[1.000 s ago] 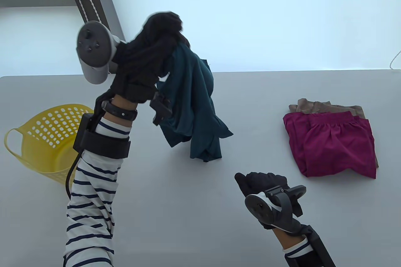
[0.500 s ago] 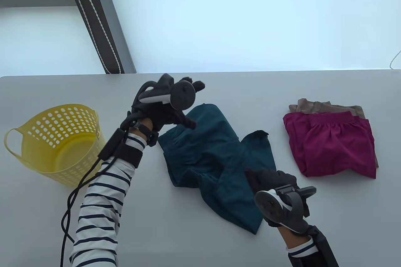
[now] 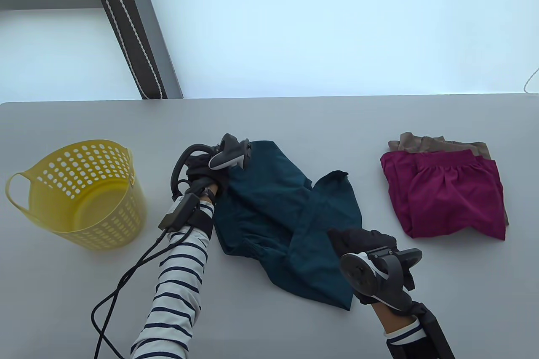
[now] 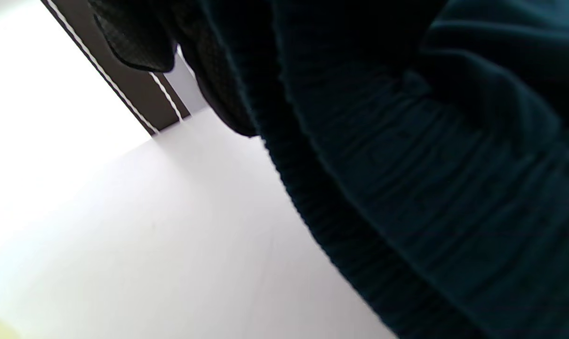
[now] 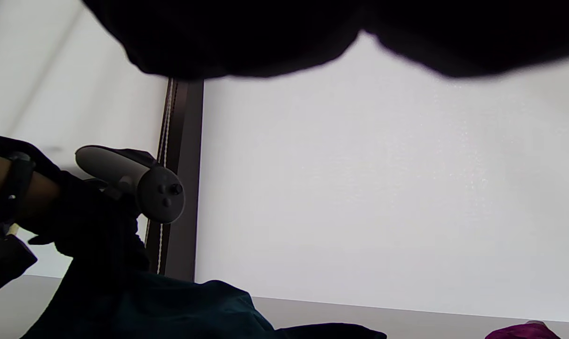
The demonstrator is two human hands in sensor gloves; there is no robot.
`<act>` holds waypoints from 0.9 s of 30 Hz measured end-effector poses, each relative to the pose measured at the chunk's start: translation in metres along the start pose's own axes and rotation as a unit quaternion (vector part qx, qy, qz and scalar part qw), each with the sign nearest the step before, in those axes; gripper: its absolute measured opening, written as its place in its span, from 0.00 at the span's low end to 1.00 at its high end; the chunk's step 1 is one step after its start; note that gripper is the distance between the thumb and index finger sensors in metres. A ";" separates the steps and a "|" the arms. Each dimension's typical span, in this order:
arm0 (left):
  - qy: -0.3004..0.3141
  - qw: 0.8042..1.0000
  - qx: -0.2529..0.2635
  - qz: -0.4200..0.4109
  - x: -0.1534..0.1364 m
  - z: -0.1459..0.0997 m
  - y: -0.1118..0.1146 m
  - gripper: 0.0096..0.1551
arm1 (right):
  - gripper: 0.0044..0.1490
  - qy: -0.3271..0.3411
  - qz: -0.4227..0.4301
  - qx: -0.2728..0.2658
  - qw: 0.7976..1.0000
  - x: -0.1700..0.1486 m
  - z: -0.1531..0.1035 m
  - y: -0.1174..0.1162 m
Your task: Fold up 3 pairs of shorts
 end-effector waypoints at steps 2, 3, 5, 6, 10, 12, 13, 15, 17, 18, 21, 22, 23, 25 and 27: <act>0.019 0.998 0.032 -0.056 -0.015 -0.012 -0.031 0.22 | 0.25 -0.001 0.000 -0.001 1.000 -0.001 0.000 0.001; 0.030 0.994 0.052 -0.088 -0.023 -0.021 -0.047 0.22 | 0.25 -0.002 0.000 -0.001 1.000 -0.001 0.000 0.001; 0.059 0.986 0.077 -0.134 -0.035 -0.039 -0.071 0.24 | 0.25 -0.003 0.001 -0.002 1.000 -0.001 0.000 0.001; 0.075 0.982 0.081 -0.150 -0.039 -0.048 -0.079 0.25 | 0.25 -0.003 0.001 -0.002 1.000 -0.001 0.000 0.001; 0.155 0.963 0.094 -0.201 -0.046 -0.105 -0.096 0.27 | 0.25 -0.002 -0.001 0.001 1.000 0.000 0.000 0.001; 0.180 0.959 0.093 -0.197 -0.044 -0.131 -0.091 0.28 | 0.25 -0.001 -0.001 0.002 1.000 0.001 0.000 0.002; 0.198 0.956 0.083 -0.200 -0.042 -0.145 -0.084 0.29 | 0.25 0.000 -0.001 0.003 1.000 0.001 0.001 0.002; 0.225 0.945 0.059 -0.228 -0.039 -0.165 -0.068 0.31 | 0.25 0.000 -0.001 0.006 1.000 0.001 0.001 0.002; 0.250 0.929 0.022 -0.273 -0.034 -0.182 -0.047 0.32 | 0.25 0.001 -0.001 0.012 1.000 0.002 0.001 -0.001; 0.258 0.922 0.010 -0.289 -0.032 -0.186 -0.039 0.33 | 0.25 0.002 -0.001 0.014 1.000 0.002 0.001 -0.002; 0.285 0.889 -0.045 -0.357 -0.020 -0.198 -0.003 0.39 | 0.25 0.008 -0.008 0.024 1.000 0.005 0.000 -0.005; 0.296 0.880 -0.062 -0.366 -0.014 -0.200 0.010 0.41 | 0.25 0.009 -0.011 0.026 1.000 0.006 0.000 -0.006; 0.298 0.878 -0.067 -0.368 -0.010 -0.201 0.019 0.42 | 0.25 0.010 -0.012 0.026 1.000 0.006 0.000 -0.006; 0.300 0.891 -0.052 -0.337 0.003 -0.202 0.041 0.43 | 0.25 0.012 -0.014 0.028 0.999 0.007 0.000 -0.007; 0.323 0.902 -0.036 -0.282 0.014 -0.202 0.055 0.43 | 0.25 0.013 -0.016 0.031 0.999 0.007 0.000 -0.007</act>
Point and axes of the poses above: the tracker on the back of each hand, its own x axis roughly to the thumb side, its own z axis roughly from the wrist to the fingertips, y = z × x, the point moved 1 cm from there along z, roughly from the wrist to the fingertips
